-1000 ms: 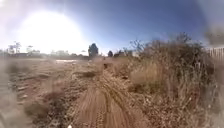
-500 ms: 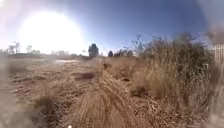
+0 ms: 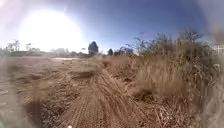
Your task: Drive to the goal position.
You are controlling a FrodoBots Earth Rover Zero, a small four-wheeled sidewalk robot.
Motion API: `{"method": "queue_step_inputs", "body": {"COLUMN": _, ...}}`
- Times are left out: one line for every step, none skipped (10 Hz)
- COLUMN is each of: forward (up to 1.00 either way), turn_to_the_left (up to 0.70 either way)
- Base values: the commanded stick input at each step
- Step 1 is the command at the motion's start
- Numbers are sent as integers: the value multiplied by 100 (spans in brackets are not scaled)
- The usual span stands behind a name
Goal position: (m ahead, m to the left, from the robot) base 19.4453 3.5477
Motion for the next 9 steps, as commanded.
{"method": "queue_step_inputs", "body": {"forward": 50, "turn_to_the_left": 0}}
{"method": "queue_step_inputs", "body": {"forward": 50, "turn_to_the_left": 0}}
{"method": "queue_step_inputs", "body": {"forward": 50, "turn_to_the_left": 0}}
{"method": "queue_step_inputs", "body": {"forward": 50, "turn_to_the_left": 6}}
{"method": "queue_step_inputs", "body": {"forward": 50, "turn_to_the_left": 14}}
{"method": "queue_step_inputs", "body": {"forward": 50, "turn_to_the_left": 42}}
{"method": "queue_step_inputs", "body": {"forward": 50, "turn_to_the_left": 0}}
{"method": "queue_step_inputs", "body": {"forward": 50, "turn_to_the_left": 0}}
{"method": "queue_step_inputs", "body": {"forward": 50, "turn_to_the_left": 0}}
